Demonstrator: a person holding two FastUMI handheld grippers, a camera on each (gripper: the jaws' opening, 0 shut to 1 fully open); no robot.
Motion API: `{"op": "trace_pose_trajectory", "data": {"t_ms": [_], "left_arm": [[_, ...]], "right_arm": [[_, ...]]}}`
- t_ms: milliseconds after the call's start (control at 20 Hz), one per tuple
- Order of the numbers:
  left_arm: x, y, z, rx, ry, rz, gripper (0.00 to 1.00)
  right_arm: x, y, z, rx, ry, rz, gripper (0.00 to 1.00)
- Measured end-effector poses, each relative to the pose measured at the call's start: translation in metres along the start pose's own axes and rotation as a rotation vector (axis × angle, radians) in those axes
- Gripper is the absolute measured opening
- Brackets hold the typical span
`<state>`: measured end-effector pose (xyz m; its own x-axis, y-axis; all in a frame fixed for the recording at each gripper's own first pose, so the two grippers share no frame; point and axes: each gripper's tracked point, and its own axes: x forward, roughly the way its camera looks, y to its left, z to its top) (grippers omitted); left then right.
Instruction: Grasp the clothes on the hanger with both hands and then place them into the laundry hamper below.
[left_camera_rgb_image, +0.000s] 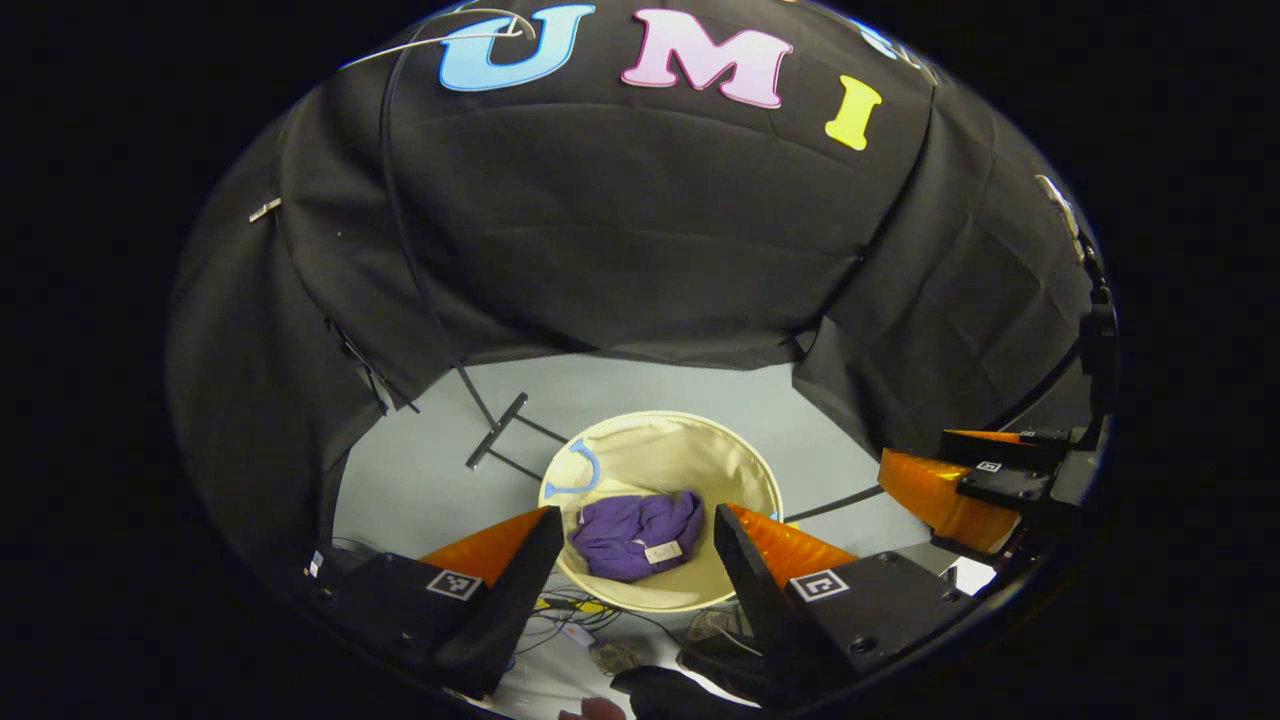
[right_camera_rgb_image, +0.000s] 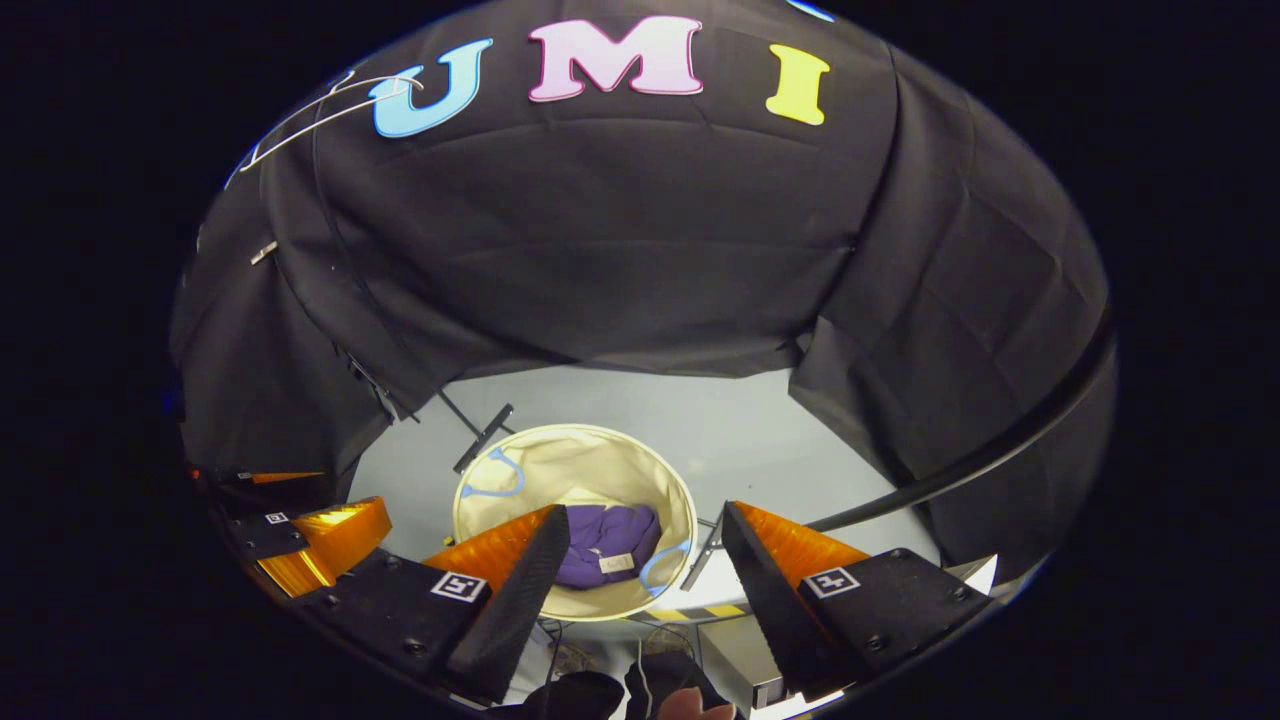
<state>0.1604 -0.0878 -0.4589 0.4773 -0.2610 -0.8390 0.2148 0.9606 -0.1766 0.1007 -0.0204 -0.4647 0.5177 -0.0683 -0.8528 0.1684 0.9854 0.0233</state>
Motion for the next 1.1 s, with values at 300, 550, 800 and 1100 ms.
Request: {"op": "trace_pose_trajectory", "data": {"t_ms": [300,550,800,1100], "left_arm": [[-0.042,0.0,0.039,0.019,-0.136,0.017,0.96],[-0.093,0.0,0.081,0.047,-0.28,0.035,0.96],[-0.157,-0.007,0.135,0.047,-0.453,0.038,0.96],[-0.237,-0.01,0.186,0.046,-0.641,0.051,0.95]], "right_arm": [[-0.048,0.004,0.058,0.032,-0.152,0.013,0.98],[-0.1,0.007,0.11,0.048,-0.301,0.03,0.99],[-0.161,0.015,0.163,0.028,-0.47,0.044,0.99],[-0.234,0.022,0.211,0.004,-0.651,0.051,0.98]]}}
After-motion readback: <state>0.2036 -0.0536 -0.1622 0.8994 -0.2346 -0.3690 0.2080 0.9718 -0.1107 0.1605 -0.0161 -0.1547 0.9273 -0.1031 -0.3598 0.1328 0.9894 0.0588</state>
